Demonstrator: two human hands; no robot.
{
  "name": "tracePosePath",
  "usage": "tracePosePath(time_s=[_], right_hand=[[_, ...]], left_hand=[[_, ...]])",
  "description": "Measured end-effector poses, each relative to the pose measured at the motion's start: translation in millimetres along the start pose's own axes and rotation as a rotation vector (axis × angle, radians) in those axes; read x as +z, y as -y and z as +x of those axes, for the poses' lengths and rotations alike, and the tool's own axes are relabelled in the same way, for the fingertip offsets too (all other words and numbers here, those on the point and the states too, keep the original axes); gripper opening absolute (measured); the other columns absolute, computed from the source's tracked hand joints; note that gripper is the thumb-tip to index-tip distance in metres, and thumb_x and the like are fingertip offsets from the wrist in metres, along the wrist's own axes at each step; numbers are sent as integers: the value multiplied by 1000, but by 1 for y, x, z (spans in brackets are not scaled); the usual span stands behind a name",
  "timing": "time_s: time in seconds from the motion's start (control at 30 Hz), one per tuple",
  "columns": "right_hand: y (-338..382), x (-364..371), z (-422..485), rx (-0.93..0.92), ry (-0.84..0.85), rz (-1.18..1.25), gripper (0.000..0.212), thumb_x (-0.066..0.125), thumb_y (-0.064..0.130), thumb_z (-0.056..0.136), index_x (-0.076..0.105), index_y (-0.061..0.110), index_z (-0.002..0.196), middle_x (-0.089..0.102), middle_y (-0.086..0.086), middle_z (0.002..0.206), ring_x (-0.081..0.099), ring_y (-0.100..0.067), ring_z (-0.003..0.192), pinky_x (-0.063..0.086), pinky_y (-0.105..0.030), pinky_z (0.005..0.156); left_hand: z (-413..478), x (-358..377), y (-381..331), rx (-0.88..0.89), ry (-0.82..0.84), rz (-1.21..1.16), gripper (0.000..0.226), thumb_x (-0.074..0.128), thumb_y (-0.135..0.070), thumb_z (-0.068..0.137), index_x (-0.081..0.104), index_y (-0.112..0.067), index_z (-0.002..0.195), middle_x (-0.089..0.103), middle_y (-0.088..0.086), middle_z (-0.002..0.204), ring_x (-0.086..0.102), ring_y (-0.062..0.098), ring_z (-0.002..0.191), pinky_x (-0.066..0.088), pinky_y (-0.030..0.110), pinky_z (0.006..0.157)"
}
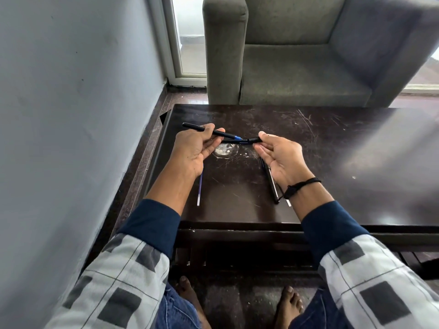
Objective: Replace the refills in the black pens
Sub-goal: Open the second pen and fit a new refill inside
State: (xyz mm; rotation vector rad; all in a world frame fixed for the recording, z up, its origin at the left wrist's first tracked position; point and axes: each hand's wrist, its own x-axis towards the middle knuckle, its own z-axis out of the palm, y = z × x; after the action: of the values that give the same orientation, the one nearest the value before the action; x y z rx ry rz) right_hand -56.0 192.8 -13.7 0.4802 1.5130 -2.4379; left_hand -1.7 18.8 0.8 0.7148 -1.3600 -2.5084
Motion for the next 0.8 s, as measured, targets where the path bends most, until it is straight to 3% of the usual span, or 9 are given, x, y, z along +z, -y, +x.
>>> tracePosePath(time_s=[0.2,0.63,0.8], right_hand=[[-9,4,-3,38,-40,130,14,76,-2,86,68,-3,97,70,-18,105,74,-18,75,60,-22,66],[-15,8,-12,88,-26,133,10,76,-4,85,68,-1,90,69,-16,97,73,-19,75,60,-21,64],[-19,9,-14,90,14,158,26,77,-3,85,68,-6,109,69,-17,103,75,-18,72,59,-19,64]], left_hand=[[2,2,5,-15,5,7,13,64,0,93,64,6,104,73,25,100,75,28,87,62,30,79],[0,7,11,-36,10,12,11,64,2,92,65,8,102,72,27,102,75,32,92,63,31,75],[-2,9,12,-54,20,32,18,68,5,88,67,10,105,73,24,102,75,32,91,62,28,72]])
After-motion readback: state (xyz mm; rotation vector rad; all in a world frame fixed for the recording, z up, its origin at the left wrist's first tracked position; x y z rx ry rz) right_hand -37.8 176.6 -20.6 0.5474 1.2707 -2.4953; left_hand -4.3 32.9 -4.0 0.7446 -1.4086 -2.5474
